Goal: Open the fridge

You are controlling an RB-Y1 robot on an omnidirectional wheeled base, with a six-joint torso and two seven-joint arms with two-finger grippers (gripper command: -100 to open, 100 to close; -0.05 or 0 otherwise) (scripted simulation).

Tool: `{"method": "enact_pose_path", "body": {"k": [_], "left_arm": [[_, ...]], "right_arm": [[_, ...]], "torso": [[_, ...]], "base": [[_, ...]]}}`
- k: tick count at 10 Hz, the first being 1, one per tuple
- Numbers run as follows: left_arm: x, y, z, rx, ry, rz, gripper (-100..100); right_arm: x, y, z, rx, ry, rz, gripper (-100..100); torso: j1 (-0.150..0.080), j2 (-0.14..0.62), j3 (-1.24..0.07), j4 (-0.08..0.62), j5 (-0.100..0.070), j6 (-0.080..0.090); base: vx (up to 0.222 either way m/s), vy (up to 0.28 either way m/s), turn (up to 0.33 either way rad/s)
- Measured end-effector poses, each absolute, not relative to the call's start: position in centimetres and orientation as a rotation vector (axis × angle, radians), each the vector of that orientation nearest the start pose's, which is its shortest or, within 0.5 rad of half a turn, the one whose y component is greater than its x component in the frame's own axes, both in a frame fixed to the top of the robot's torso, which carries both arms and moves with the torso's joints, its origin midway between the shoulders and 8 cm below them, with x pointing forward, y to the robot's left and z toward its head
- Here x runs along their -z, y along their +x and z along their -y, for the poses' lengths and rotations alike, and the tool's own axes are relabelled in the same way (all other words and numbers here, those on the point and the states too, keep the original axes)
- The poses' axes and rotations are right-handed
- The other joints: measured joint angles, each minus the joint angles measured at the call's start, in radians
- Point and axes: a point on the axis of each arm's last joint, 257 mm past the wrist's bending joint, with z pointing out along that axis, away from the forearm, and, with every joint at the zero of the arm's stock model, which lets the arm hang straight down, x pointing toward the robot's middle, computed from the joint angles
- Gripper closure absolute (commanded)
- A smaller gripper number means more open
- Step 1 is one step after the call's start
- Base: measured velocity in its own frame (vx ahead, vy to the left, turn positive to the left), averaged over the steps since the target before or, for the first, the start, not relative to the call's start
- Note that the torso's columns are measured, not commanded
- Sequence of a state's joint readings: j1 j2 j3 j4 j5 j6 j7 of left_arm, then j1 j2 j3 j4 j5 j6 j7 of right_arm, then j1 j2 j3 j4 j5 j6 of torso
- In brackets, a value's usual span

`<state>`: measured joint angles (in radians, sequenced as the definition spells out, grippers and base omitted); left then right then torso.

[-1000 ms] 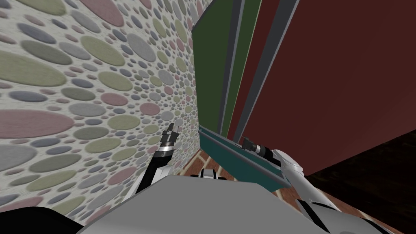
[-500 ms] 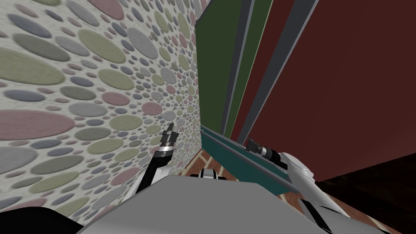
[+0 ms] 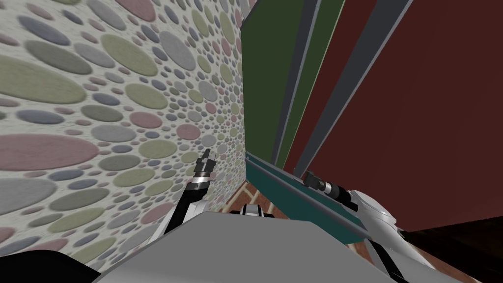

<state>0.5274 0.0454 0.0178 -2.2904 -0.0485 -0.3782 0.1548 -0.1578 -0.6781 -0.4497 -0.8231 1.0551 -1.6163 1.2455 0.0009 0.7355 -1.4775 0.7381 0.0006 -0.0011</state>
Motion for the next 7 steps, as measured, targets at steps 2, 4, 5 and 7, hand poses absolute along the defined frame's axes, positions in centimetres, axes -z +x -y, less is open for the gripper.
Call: {"method": "enact_pose_path", "body": {"k": [2,4,5,7], "left_arm": [[0.4,35.9,-28.4,1.348,-0.774,-0.723,0],[0.4,35.9,-28.4,1.348,-0.773,-0.723,0],[0.4,35.9,-28.4,1.348,-0.773,-0.723,0],[0.4,35.9,-28.4,1.348,-0.773,-0.723,0]], "right_arm": [[20.4,39.0,38.0,0.079,-1.274,-0.903,-100],[20.0,39.6,37.2,0.080,-1.274,-0.881,100],[19.9,40.0,36.3,0.082,-1.284,-0.872,100],[19.7,41.0,34.9,0.090,-1.297,-0.854,100]], "torso": [[-0.004,0.003,0.001,0.001,0.000,0.001],[-0.006,0.006,0.003,0.002,0.000,0.004],[-0.004,0.007,0.004,0.003,0.001,0.005],[-0.007,0.007,0.003,0.008,0.005,0.005]], "base": [[0.004,0.002,0.014],[-0.037,-0.051,-0.114],[-0.009,-0.040,0.012],[-0.052,-0.086,-0.058]]}}
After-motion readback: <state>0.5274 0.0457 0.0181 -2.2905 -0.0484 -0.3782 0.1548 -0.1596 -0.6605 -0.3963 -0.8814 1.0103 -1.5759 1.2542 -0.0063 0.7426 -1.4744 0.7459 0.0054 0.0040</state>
